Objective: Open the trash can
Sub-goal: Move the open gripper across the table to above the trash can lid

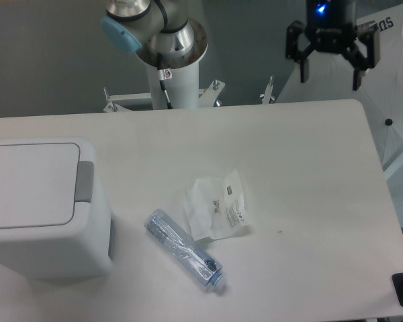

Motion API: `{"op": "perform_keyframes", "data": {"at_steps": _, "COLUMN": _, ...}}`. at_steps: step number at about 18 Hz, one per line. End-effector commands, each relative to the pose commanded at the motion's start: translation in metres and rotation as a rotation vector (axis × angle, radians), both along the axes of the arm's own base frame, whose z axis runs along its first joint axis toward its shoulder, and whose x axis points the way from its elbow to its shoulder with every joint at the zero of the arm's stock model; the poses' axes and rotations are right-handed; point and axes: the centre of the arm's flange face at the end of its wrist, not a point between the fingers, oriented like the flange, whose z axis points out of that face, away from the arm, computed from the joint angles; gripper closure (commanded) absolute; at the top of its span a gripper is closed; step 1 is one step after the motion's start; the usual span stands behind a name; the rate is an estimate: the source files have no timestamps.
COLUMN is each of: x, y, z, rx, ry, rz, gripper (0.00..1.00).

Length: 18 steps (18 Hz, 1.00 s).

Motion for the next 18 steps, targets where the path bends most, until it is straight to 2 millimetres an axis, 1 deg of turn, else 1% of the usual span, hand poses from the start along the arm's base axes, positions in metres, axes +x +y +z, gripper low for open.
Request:
{"op": "perform_keyframes", "data": {"at_steps": 1, "x": 0.003, "y": 0.01, "z": -0.002, "rx": 0.016, "ry": -0.011, "rz": 0.018, "gripper": 0.0}}
{"op": "perform_keyframes", "data": {"at_steps": 3, "x": 0.005, "y": 0.015, "z": -0.002, "rx": 0.052, "ry": -0.04, "rz": 0.111, "gripper": 0.0}}
{"op": "perform_keyframes", "data": {"at_steps": 4, "x": 0.01, "y": 0.022, "z": -0.002, "rx": 0.071, "ry": -0.062, "rz": 0.152, "gripper": 0.0}}
{"op": "perform_keyframes", "data": {"at_steps": 6, "x": 0.026, "y": 0.042, "z": -0.004, "rx": 0.103, "ry": -0.107, "rz": 0.216, "gripper": 0.0}}
{"op": "perform_keyframes", "data": {"at_steps": 8, "x": 0.035, "y": 0.058, "z": -0.009, "rx": 0.123, "ry": -0.148, "rz": 0.263, "gripper": 0.0}}
{"op": "perform_keyframes", "data": {"at_steps": 11, "x": 0.048, "y": 0.093, "z": -0.016, "rx": 0.157, "ry": -0.217, "rz": 0.347, "gripper": 0.0}}
{"op": "perform_keyframes", "data": {"at_steps": 15, "x": 0.067, "y": 0.133, "z": -0.013, "rx": 0.233, "ry": -0.329, "rz": 0.513, "gripper": 0.0}}
{"op": "perform_keyframes", "data": {"at_steps": 16, "x": 0.077, "y": 0.144, "z": -0.012, "rx": 0.26, "ry": -0.376, "rz": 0.543, "gripper": 0.0}}
{"op": "perform_keyframes", "data": {"at_steps": 18, "x": 0.079, "y": 0.153, "z": -0.011, "rx": 0.301, "ry": -0.445, "rz": 0.576, "gripper": 0.0}}
